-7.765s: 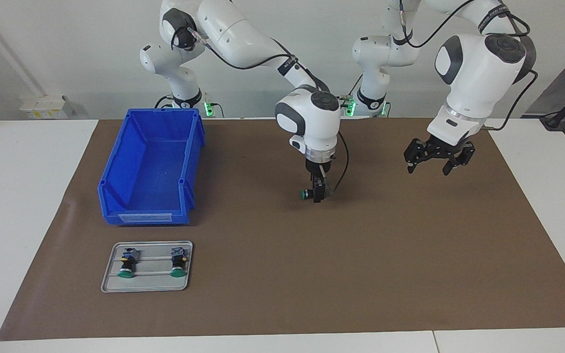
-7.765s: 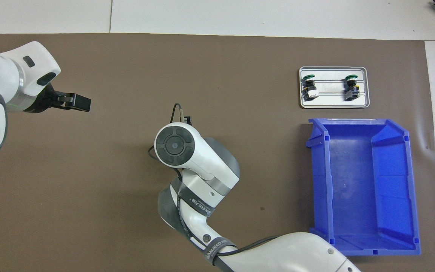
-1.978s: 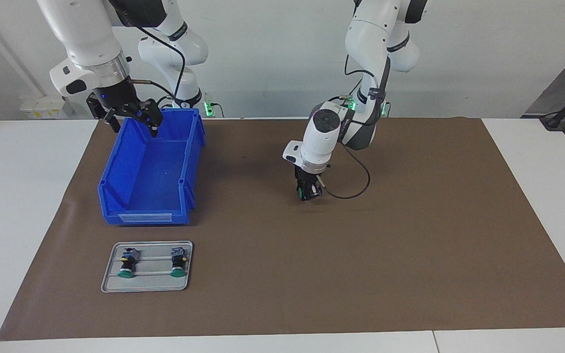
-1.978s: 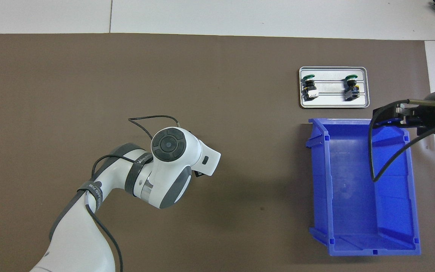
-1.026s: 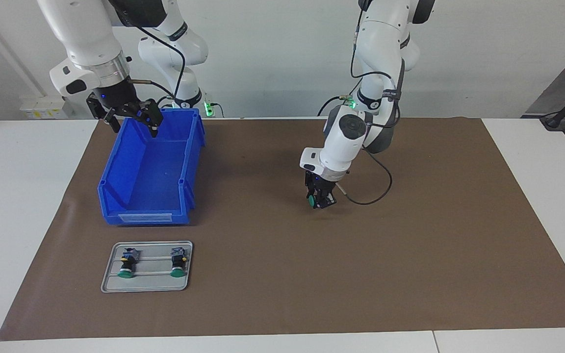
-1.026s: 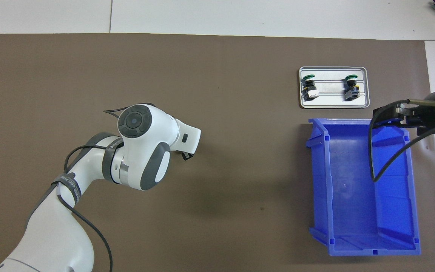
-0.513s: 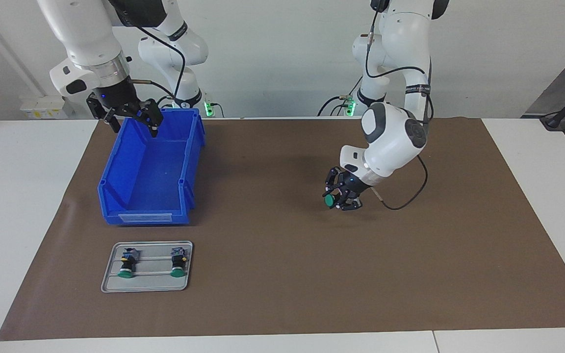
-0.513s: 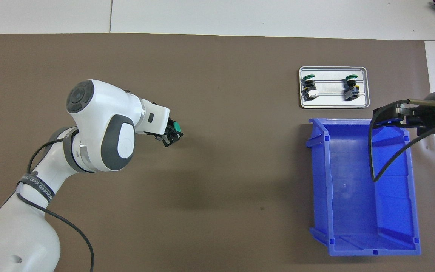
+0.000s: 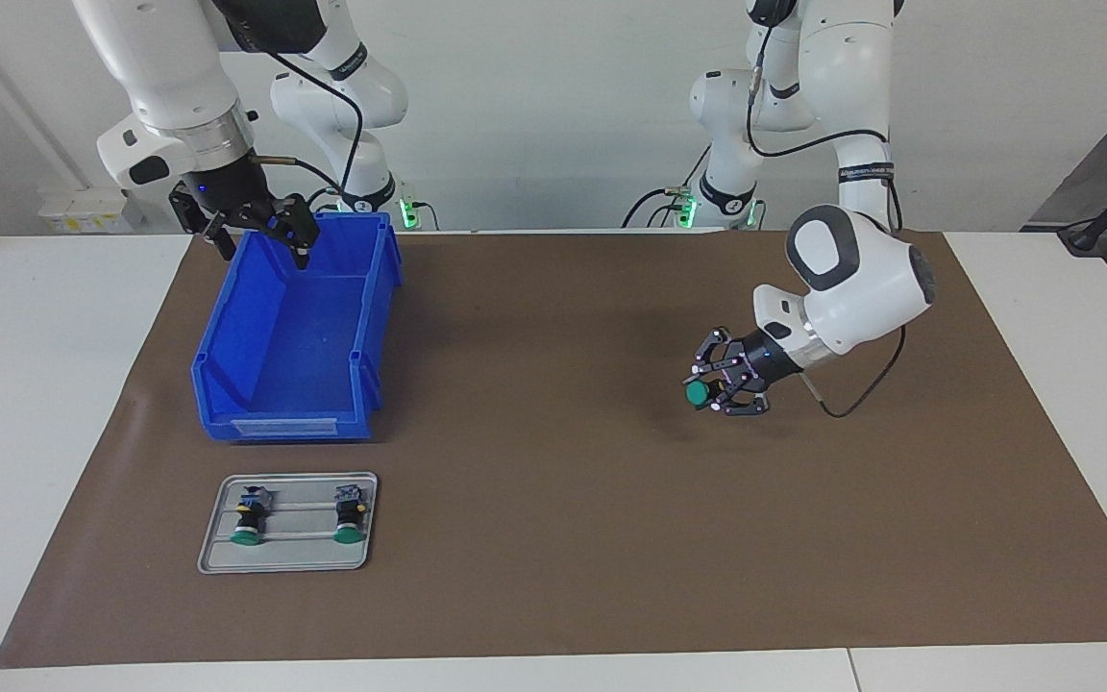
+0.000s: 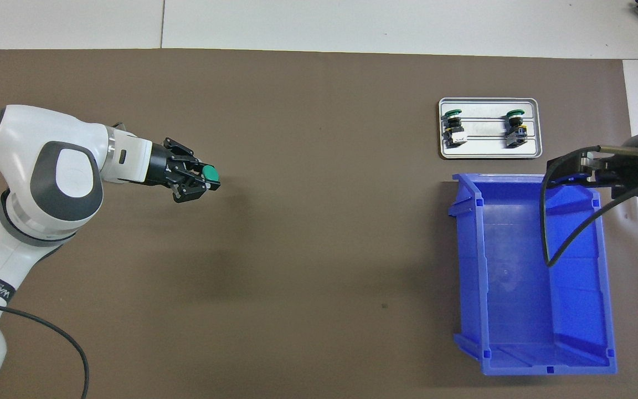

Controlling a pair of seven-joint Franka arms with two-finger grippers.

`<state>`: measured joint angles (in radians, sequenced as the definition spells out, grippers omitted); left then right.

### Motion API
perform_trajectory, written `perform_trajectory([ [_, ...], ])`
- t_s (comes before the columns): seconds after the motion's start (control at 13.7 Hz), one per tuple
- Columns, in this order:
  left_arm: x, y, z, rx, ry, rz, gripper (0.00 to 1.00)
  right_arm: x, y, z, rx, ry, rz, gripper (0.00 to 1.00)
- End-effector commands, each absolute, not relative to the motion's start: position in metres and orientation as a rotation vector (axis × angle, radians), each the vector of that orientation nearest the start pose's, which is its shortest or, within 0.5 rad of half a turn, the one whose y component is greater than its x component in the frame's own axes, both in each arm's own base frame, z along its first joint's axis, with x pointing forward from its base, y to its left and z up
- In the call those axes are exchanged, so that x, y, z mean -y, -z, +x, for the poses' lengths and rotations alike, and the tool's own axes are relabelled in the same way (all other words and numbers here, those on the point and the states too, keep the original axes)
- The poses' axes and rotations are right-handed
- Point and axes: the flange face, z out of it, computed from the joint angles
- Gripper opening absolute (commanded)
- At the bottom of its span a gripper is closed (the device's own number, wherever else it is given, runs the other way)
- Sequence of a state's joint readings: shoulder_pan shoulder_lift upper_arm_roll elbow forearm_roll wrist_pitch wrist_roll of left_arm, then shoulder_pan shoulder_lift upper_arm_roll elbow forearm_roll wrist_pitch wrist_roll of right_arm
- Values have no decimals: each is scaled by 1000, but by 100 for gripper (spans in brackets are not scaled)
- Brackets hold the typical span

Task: Place and press button with both arms
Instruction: 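Swing the held item with the left gripper toward the left arm's side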

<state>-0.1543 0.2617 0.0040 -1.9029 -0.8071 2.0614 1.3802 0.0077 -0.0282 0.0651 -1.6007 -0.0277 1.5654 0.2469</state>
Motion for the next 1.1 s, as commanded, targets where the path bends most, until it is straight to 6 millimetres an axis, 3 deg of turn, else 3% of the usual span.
perform_trajectory([
  [0.0, 108, -379, 591, 1280, -460, 2069, 0, -37, -626, 537, -288, 14, -3145, 100],
  [0.37, 90, -388, 601, 1097, -601, 2033, 0, -36, -625, 537, -290, 11, -3145, 100],
  [0.66, 70, -382, 599, 1068, -639, 2009, 0, -36, -626, 537, -290, 14, -3144, 100],
  [0.81, 48, -378, 588, 1064, -694, 1952, 0, -37, -625, 537, -288, 11, -3145, 100],
  [1.03, 46, -351, 564, 1128, -742, 1882, 0, -37, -626, 537, -288, 14, -3145, 100],
])
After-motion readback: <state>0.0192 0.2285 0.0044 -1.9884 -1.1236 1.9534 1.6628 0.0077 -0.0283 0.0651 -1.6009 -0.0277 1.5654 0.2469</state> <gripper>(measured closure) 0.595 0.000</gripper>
